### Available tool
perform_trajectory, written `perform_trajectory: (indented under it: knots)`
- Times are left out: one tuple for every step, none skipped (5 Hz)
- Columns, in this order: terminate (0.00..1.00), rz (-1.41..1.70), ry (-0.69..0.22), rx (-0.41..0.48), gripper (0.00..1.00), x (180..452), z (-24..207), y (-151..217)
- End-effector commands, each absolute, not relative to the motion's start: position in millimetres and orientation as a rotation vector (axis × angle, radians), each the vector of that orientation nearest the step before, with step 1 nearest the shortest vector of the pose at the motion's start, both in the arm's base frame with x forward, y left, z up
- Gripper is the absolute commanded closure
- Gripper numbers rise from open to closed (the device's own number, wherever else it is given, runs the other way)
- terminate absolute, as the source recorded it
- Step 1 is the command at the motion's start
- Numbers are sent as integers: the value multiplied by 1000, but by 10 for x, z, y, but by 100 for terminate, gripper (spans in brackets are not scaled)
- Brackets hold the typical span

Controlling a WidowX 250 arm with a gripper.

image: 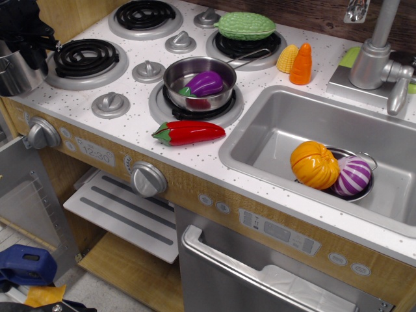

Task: Put pot on stove which is near stove

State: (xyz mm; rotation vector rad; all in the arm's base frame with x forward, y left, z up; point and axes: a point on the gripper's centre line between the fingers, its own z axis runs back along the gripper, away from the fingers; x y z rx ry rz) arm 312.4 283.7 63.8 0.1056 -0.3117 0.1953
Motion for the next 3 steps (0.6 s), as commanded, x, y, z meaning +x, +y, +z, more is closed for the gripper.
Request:
perform_trajectory:
  knots:
    - [0, 148, -489, 176, 100, 3387, 1116, 2754]
    - [0, 134, -529, 173, 100, 3521, 1080, 2672]
    - [0, 109, -549, 171, 100, 3620, 1108, 2648]
